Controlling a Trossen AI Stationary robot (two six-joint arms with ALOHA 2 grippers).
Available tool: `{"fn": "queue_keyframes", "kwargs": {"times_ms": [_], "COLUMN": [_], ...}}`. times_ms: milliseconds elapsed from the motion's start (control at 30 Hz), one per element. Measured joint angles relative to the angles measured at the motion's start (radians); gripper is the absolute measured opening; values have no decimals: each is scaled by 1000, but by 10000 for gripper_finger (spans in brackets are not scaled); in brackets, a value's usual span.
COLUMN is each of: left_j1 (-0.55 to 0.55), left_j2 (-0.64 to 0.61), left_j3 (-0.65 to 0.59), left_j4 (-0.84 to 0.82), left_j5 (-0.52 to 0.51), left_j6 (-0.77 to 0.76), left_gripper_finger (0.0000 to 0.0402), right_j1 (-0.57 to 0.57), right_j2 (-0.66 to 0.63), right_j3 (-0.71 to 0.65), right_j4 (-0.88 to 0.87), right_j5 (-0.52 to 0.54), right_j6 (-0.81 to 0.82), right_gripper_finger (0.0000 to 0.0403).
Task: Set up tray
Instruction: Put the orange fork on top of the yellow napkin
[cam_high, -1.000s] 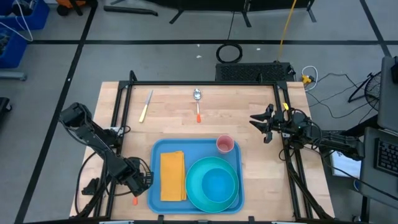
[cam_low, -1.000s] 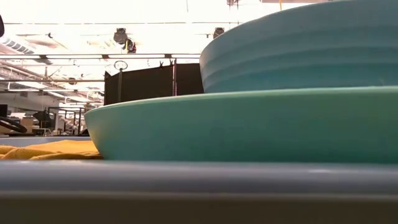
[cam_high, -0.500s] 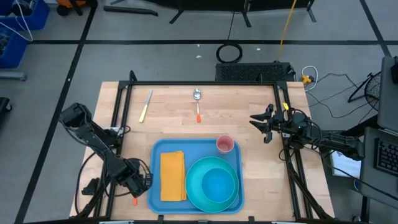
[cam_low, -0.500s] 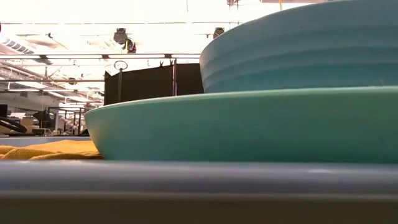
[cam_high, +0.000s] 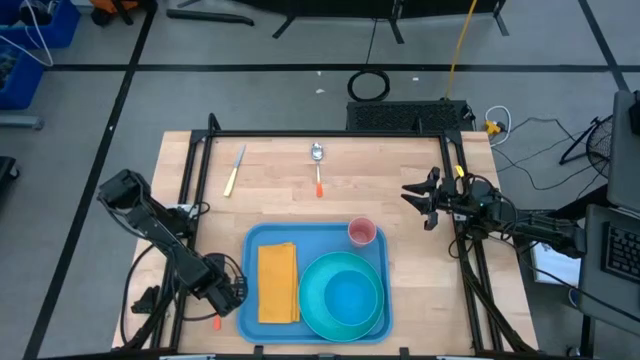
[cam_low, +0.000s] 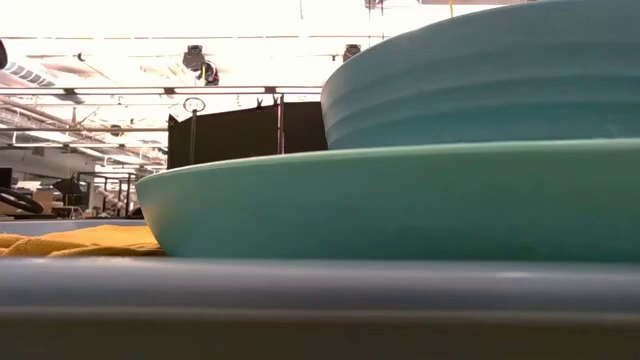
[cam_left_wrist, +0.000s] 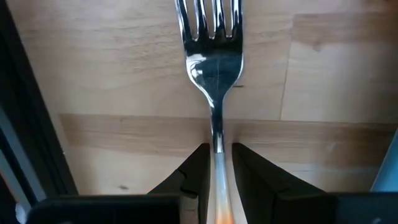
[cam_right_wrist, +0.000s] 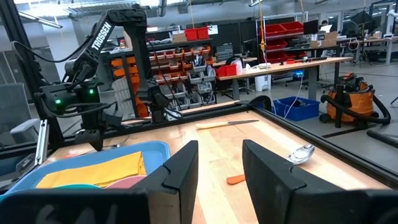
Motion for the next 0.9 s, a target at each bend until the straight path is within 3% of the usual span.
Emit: {"fn": "queue_keyframes", "kwargs": {"times_ms": [100,233,433,567,800,900], "left_j1": [0,-4,-10,-14,6,36], "left_j2": [18,3,-67,-137,-194,-195], "left_j3": [-1,-2,-8,-6,75,105], "left_j4": [14,21,-28,-20,-82,-65], "left_j5": [-2,-41,-133,-251,-346,-439], "left_j6": [34,87,97,111,192,250], "left_gripper_finger": [70,16,10,10,10,10], "right_j1": [0,0,0,0,0,0], "right_j2": [0,0,0,0,0,0], "right_j3": [0,0,0,0,0,0], "right_j4": [0,0,0,0,0,0], "right_j5": [0,0,0,0,0,0], "right_j6": [0,0,0,0,0,0], "right_gripper_finger": [114,114,114,114,114,114]}}
